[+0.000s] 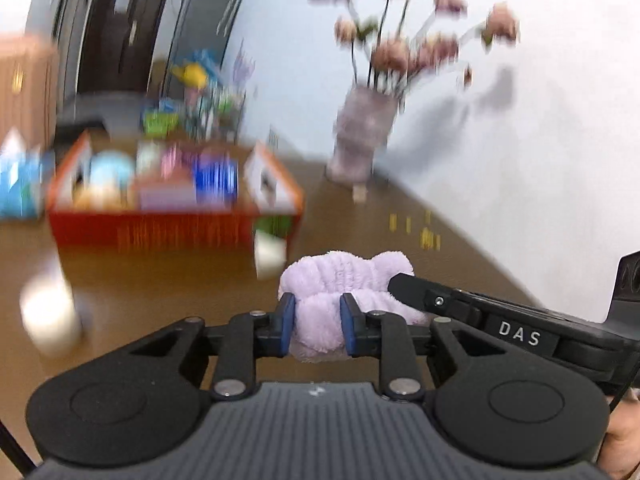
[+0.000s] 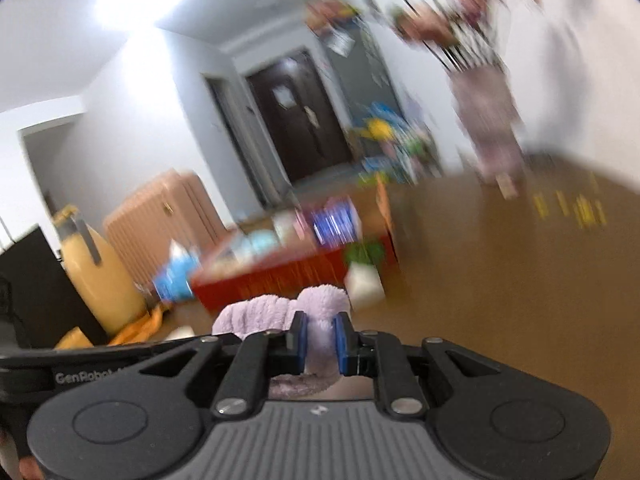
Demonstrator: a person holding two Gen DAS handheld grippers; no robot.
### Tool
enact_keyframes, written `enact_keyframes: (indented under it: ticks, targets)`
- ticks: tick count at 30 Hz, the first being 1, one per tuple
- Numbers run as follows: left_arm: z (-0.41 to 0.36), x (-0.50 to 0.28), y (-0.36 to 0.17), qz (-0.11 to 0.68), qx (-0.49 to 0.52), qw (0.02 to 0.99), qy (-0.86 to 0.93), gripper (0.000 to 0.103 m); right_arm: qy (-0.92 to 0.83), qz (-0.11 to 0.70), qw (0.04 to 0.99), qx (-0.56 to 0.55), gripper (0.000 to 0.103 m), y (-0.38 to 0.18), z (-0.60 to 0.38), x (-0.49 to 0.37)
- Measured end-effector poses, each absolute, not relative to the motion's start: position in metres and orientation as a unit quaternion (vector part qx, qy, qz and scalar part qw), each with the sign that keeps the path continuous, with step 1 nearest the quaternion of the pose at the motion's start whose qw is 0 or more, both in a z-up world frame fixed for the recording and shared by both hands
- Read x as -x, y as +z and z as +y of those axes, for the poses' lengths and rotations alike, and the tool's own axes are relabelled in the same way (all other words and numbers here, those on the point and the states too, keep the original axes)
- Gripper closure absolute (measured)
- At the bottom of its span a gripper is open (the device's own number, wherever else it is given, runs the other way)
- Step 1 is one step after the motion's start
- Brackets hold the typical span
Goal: Organize soft objects
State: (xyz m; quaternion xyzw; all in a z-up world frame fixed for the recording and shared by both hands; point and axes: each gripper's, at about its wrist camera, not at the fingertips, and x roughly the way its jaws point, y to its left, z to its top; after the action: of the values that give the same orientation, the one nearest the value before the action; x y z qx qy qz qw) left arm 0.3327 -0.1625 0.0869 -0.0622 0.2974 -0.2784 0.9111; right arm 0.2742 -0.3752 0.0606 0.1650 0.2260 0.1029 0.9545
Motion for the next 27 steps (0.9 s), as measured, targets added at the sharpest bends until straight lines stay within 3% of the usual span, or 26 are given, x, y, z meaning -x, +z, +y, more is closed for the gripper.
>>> enact_keyframes:
  ticks: [4, 8, 15, 25, 27]
  targets:
    - [-0.168, -0.387, 0.131, 0.272, 0.083, 0.921, -0.267, 0.078, 0.126, 0.2, 0.962, -0.139, 0.089, 0.116, -0.382, -0.338]
    - [-0.183, -0.456, 0.127, 0.299, 0.089, 0.919, -0.243, 0.078, 0.118, 0.229, 0.961, -0.097, 0.089, 0.129, -0.38, -0.423]
    - [-0.195, -0.554, 0.059, 0.368, 0.102, 0.899, -0.212, 0.078, 0.087, 0.306, 0.947, -0.055, 0.089, 0.071, -0.37, -0.533]
    - [-0.197, -0.583, 0.006, 0.4, 0.063, 0.892, -0.201, 0.077, 0.068, 0.339, 0.938, 0.013, 0.085, 0.017, -0.348, -0.558]
    - [-0.196, -0.581, 0.007, 0.393, 0.054, 0.897, -0.196, 0.069, 0.054, 0.339, 0.939, 0.022, 0.082, 0.017, -0.348, -0.555]
